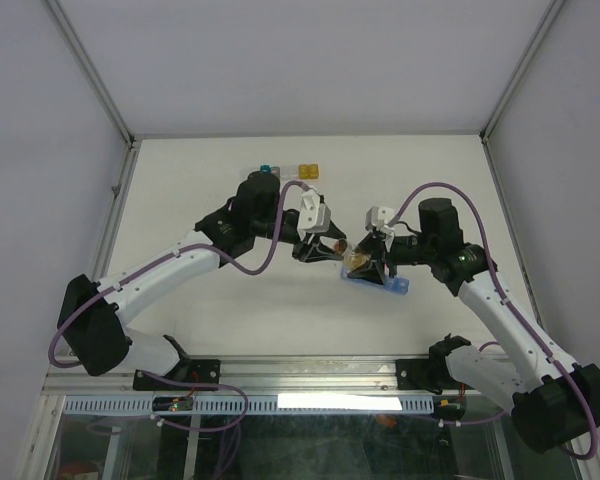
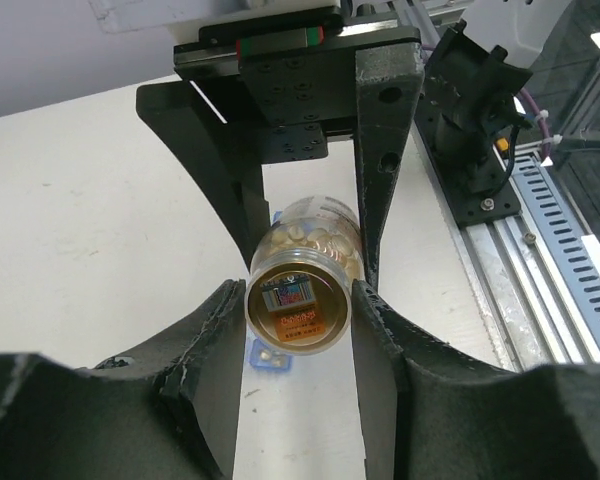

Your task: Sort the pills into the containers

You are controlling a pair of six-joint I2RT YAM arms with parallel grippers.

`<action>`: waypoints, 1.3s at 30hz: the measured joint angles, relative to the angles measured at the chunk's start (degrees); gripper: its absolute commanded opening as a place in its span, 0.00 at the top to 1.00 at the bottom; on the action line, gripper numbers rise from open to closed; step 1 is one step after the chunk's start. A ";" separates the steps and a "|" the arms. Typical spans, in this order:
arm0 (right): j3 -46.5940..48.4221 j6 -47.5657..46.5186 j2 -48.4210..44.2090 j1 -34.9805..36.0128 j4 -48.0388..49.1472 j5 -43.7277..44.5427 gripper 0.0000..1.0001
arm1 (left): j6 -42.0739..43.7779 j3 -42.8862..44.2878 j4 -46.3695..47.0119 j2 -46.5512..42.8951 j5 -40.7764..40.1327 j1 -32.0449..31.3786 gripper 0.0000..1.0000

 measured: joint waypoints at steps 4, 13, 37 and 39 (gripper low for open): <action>0.00 0.33 0.00 -0.07 1.20 0.15 1.00 | 0.81 0.11 1.86 0.04 0.94 1.84 0.04; 0.00 0.59 0.00 -0.39 1.49 0.17 1.00 | -26.10 -20.59 31.19 -18.80 -9.11 6.58 0.06; 0.00 0.72 0.09 -0.39 1.51 0.15 1.00 | -52.52 -8.94 10.54 -6.93 -32.24 -5.20 0.42; 0.00 0.74 0.09 -0.39 1.51 0.15 1.00 | -52.43 -8.33 9.62 -6.29 -32.17 -5.79 0.44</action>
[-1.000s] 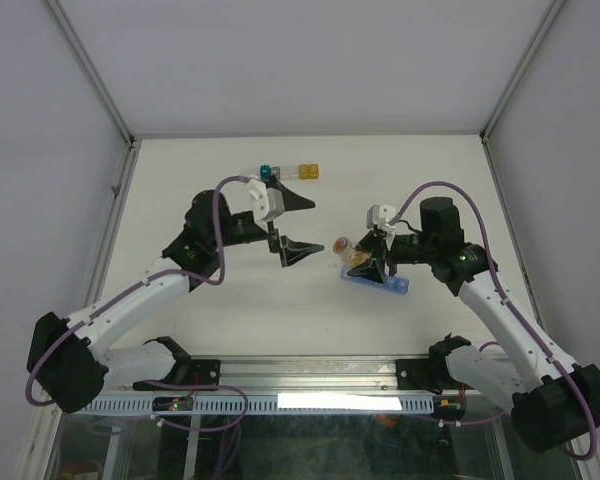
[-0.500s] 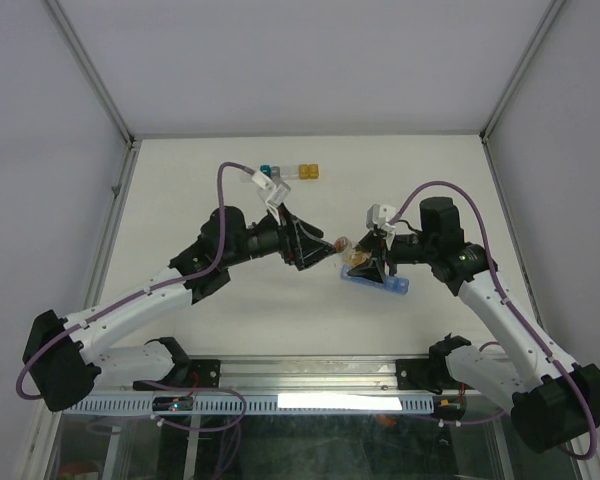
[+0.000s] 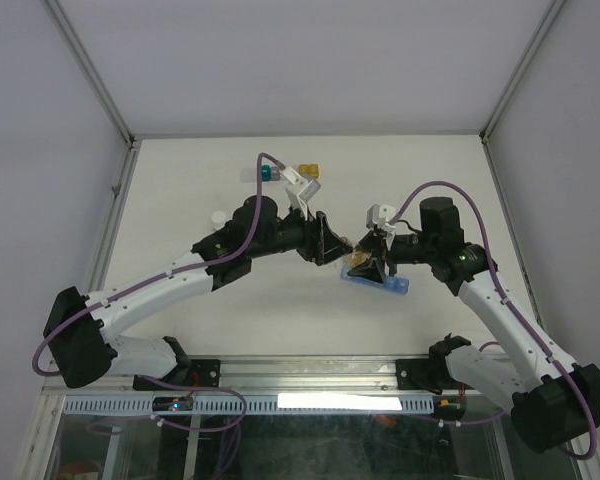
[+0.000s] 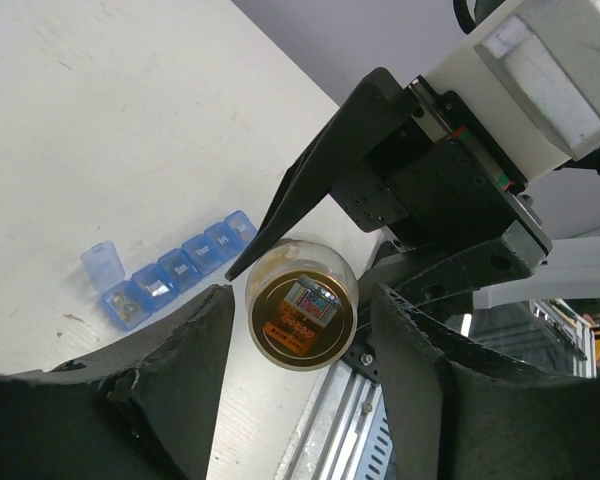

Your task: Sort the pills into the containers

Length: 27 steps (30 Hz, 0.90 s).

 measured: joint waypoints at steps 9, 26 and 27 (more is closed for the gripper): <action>0.00 0.00 0.04 -0.02 -0.20 -0.24 1.00 | 1.49 2.54 -3.61 1.44 -0.09 -1.44 0.77; -0.35 -1.99 0.00 0.00 -6.60 0.48 1.00 | 40.83 10.88 -12.26 9.53 24.92 1.25 0.90; -0.35 -2.25 0.00 0.22 -6.62 0.33 1.00 | 44.06 10.95 -12.83 9.51 27.12 1.75 0.90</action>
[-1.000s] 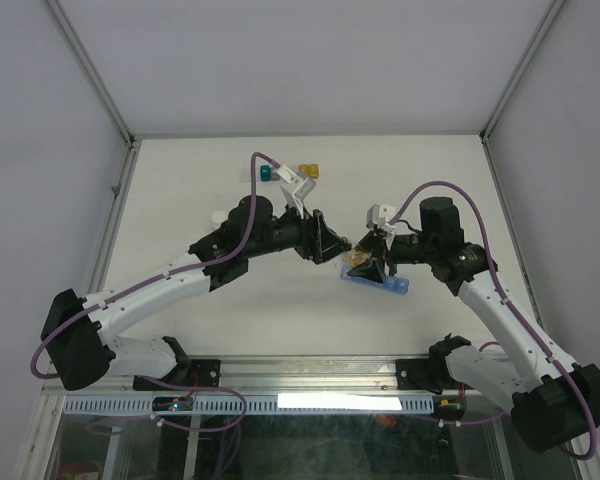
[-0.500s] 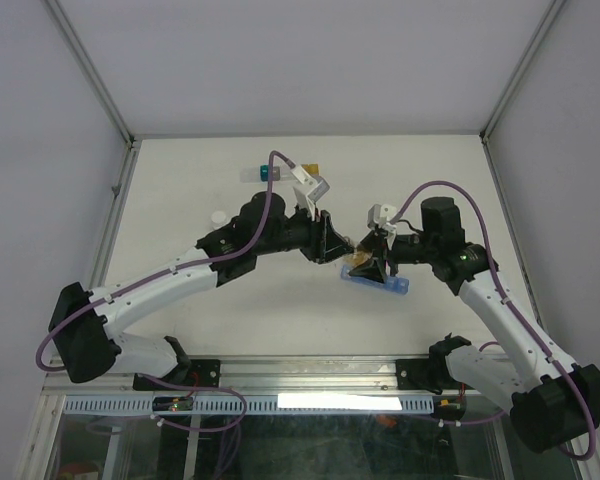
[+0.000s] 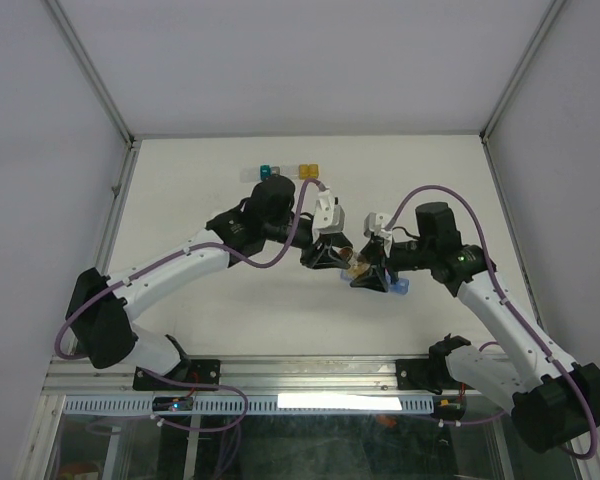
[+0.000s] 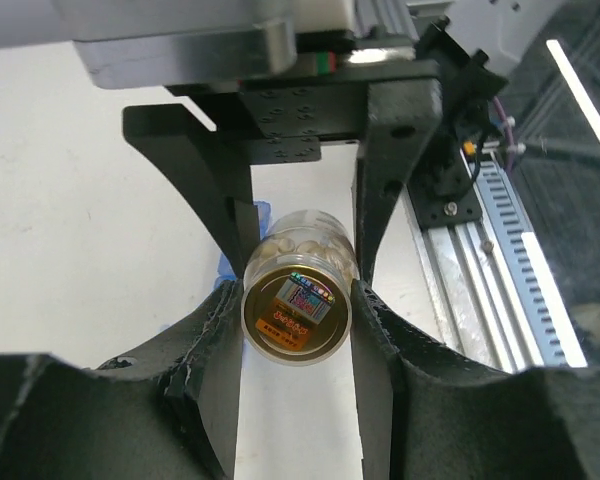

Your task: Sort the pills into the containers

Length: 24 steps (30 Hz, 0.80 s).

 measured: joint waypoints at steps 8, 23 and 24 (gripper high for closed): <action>0.02 0.48 0.00 0.15 2.64 -1.20 1.00 | 12.41 1.99 -2.47 1.38 8.68 3.17 0.01; 0.04 1.84 -0.04 -0.70 6.51 -1.31 1.00 | -36.02 -29.77 33.75 -26.80 -18.99 3.17 0.28; 0.04 1.84 -0.04 -0.70 6.56 -1.31 1.00 | -38.38 -28.96 32.39 -25.59 -21.00 3.02 0.28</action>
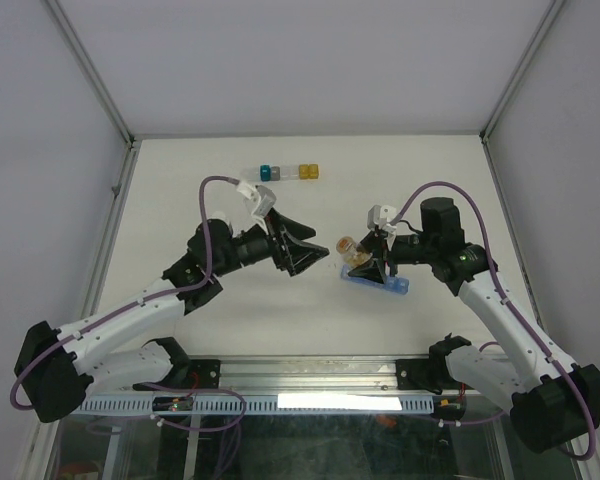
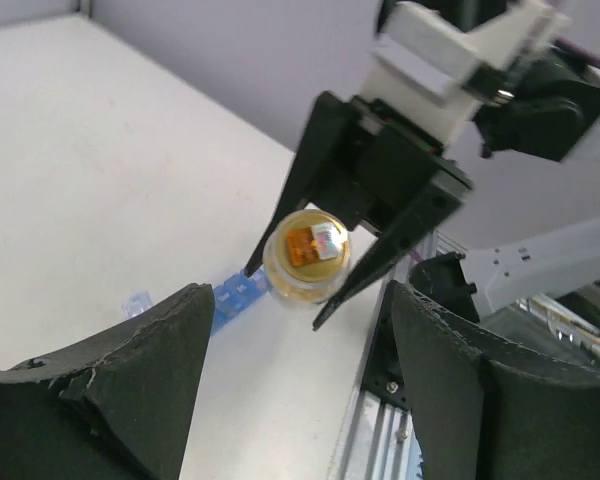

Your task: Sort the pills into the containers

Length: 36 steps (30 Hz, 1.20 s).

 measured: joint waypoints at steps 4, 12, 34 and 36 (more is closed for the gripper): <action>0.00 0.00 0.02 0.00 0.02 0.00 1.00 | -4.24 6.01 -8.22 6.03 -9.07 -3.48 0.29; 0.00 0.02 0.04 -0.11 0.04 0.00 1.00 | -4.35 14.71 -16.09 11.96 -15.47 -8.94 0.37; 0.00 -0.83 0.13 -0.09 -1.07 -1.53 1.00 | 13.94 20.52 -20.48 18.34 -3.41 -8.79 0.91; 0.00 -1.73 0.11 0.28 -1.14 -2.16 1.00 | 22.99 20.52 -20.44 18.34 2.67 -8.00 0.91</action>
